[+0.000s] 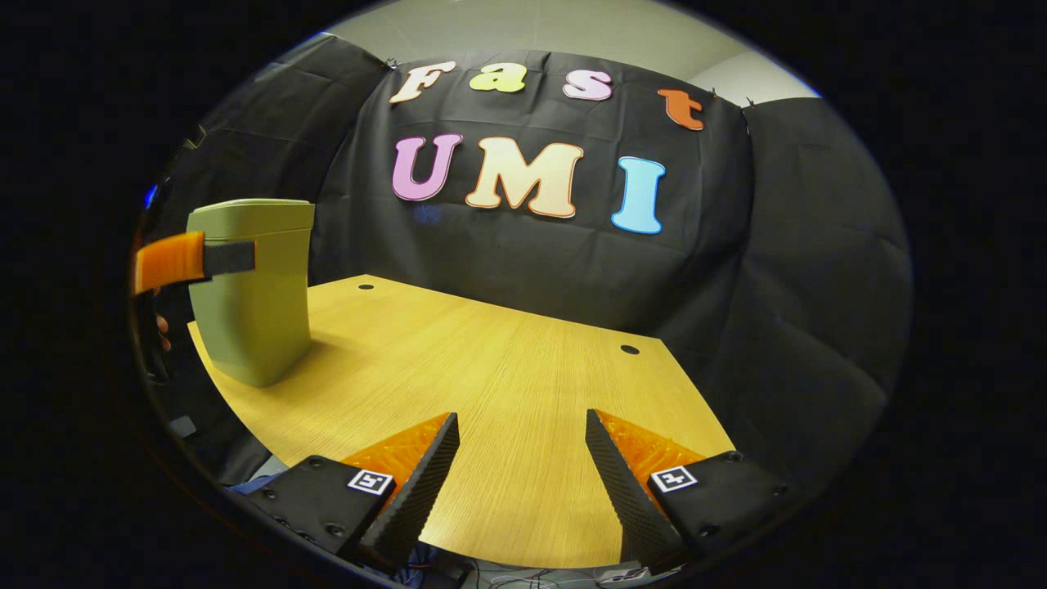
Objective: Press the lid of the desktop garbage bin to open it, pick up the crumpled paper on the desktop and throw it into the bin, then pick up the pop can on the desktop and drop it into the bin, and finally close the garbage bin lid.
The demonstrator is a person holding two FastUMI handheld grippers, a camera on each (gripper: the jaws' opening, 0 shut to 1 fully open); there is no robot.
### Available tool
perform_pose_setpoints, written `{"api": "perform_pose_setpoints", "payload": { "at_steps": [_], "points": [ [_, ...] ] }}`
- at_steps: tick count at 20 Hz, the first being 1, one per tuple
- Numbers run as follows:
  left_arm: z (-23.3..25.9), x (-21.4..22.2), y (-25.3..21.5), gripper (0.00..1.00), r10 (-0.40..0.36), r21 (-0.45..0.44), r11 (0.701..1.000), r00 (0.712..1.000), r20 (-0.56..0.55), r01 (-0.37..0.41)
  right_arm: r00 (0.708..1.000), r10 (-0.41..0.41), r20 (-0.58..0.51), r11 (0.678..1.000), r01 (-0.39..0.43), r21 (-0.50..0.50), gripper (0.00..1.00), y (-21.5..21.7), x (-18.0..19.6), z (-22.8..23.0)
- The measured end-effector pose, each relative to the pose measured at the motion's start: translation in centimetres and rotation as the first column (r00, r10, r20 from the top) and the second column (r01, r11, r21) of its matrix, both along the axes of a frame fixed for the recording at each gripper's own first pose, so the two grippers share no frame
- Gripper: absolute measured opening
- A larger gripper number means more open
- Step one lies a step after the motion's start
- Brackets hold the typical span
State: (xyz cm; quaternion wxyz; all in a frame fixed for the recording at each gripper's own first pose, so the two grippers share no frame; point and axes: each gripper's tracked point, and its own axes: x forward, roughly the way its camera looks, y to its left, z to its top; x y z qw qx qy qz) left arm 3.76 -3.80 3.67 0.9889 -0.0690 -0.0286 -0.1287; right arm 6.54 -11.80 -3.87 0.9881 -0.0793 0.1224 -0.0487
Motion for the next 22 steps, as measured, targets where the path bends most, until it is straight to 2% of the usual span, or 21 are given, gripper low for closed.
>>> {"api": "perform_pose_setpoints", "payload": {
  "at_steps": [6,15,22],
  "points": [
    [-4.4,1.9,1.1,0.96,0.023,0.019,1.000,0.999,-0.047,-0.022,1.000,0.001,-0.001,1.000,-0.001,-0.014,0.98,0.2,0.4,0.0],
    [-6.7,2.9,1.5,0.96,0.021,0.012,1.000,0.998,-0.056,-0.020,1.000,-0.018,-0.017,1.000,0.018,-0.020,0.98,-0.4,0.7,-0.6],
    [-7.0,2.8,1.7,0.96,0.028,0.043,0.999,0.998,-0.065,-0.026,1.000,-0.023,-0.009,0.999,0.022,-0.023,0.98,-0.6,0.6,-0.3]
  ]
}}
